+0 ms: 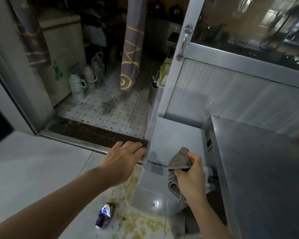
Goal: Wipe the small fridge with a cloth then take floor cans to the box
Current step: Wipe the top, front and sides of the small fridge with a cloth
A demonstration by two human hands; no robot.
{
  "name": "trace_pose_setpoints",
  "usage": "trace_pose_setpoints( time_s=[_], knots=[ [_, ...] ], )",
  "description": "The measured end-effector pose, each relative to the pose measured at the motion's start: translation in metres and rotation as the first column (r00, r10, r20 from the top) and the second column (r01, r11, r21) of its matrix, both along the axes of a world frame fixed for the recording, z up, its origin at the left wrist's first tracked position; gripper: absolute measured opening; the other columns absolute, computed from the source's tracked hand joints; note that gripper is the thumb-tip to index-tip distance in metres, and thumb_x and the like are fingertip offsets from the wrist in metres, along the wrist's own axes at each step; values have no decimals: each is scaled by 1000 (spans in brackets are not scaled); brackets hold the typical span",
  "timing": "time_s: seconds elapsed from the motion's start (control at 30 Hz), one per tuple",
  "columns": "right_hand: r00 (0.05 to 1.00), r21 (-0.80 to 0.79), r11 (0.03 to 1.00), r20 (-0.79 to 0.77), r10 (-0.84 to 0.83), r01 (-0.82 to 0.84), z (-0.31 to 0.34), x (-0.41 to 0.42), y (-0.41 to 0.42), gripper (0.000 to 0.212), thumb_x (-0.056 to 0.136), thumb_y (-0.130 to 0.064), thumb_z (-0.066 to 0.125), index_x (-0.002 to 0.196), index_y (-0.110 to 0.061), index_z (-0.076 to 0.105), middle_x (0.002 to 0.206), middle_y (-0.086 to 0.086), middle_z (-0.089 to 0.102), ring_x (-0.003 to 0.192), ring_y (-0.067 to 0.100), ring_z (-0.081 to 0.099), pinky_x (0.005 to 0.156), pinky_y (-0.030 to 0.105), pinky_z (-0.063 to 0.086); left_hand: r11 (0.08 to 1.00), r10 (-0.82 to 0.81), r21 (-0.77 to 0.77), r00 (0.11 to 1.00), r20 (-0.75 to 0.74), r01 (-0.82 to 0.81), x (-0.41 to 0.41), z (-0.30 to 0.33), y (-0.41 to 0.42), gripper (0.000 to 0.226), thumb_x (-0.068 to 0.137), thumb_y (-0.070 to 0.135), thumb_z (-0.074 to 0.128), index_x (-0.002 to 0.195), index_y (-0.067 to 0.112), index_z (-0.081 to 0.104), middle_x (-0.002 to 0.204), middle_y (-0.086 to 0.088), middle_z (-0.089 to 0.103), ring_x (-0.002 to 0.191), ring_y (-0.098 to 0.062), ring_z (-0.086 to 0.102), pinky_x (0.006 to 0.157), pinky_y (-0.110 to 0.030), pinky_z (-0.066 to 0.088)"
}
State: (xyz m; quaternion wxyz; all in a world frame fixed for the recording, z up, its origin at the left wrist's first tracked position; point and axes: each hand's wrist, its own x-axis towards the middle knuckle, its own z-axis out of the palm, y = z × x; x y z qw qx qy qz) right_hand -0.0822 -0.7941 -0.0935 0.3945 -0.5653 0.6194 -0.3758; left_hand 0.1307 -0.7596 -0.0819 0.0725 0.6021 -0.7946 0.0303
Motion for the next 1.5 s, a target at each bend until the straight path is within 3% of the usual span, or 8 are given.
trace_pose_setpoints(
  time_s=[0.27, 0.57, 0.7, 0.87, 1.07, 1.17, 1.3, 1.5],
  knots=[
    [983, -140, 981, -106, -151, 136, 16, 127, 6, 48, 80, -5, 71, 122, -15, 50, 95, -13, 56, 86, 7, 56, 72, 7, 44, 994, -105, 40, 995, 1, 105, 134, 5, -20, 64, 84, 19, 56, 142, 24, 30, 146, 2, 35, 130, -19, 35, 104, -34, 30],
    [947, -99, 958, -154, -281, 268, 25, 232, 17, 48, 81, -7, 70, 125, -15, 52, 104, 0, 62, 89, 15, 60, 82, 23, 51, 964, -211, 161, 977, -8, 210, 249, 9, -33, 69, 82, 20, 60, 142, 22, 27, 146, 0, 32, 130, -20, 34, 104, -35, 30],
    [915, -123, 928, -165, -368, 351, 25, 240, 8, 45, 82, -10, 70, 123, -22, 54, 97, -1, 65, 83, 15, 61, 70, 9, 50, 948, -262, 178, 965, -31, 263, 261, 14, -64, 67, 82, 16, 56, 142, 24, 27, 144, 2, 35, 129, -18, 34, 104, -33, 30],
    [896, -54, 897, -40, -442, 440, 14, 248, -19, 43, 83, -4, 65, 121, -22, 57, 103, 10, 66, 88, 31, 65, 79, 48, 56, 910, -355, 198, 931, -85, 365, 257, 16, -111, 63, 83, 14, 55, 140, 23, 30, 142, 2, 38, 128, -19, 35, 104, -34, 30],
    [812, -58, 812, -24, -583, 581, -18, 268, -84, 47, 83, -5, 67, 126, -19, 54, 99, -5, 61, 75, -6, 59, 59, 0, 42, 833, -500, 257, 866, -30, 490, 258, 5, -198, 63, 85, 14, 52, 142, 23, 27, 143, 2, 36, 127, -18, 34, 100, -31, 29],
    [749, 5, 750, -33, -661, 662, -25, 279, -116, 46, 84, -5, 65, 126, -21, 51, 89, -11, 58, 62, -15, 57, 48, 2, 40, 785, -562, 310, 827, -5, 536, 259, 3, -247, 64, 84, 15, 54, 142, 22, 28, 142, 1, 37, 126, -19, 36, 100, -34, 30],
    [679, 15, 683, -126, -723, 730, -25, 285, -143, 51, 84, -8, 64, 130, -24, 47, 102, -1, 62, 70, 4, 57, 51, 7, 39, 735, -615, 325, 787, -48, 595, 252, 3, -300, 62, 88, 19, 53, 144, 23, 26, 144, 1, 37, 127, -18, 36, 103, -34, 31],
    [539, 24, 544, -180, -823, 839, -33, 299, -175, 52, 83, -6, 64, 130, -20, 46, 88, -8, 60, 62, -3, 54, 55, 4, 38, 596, -735, 360, 668, -117, 718, 237, -13, -366, 62, 90, 20, 53, 144, 20, 23, 148, 2, 29, 133, -18, 30, 106, -31, 26]
  ],
)
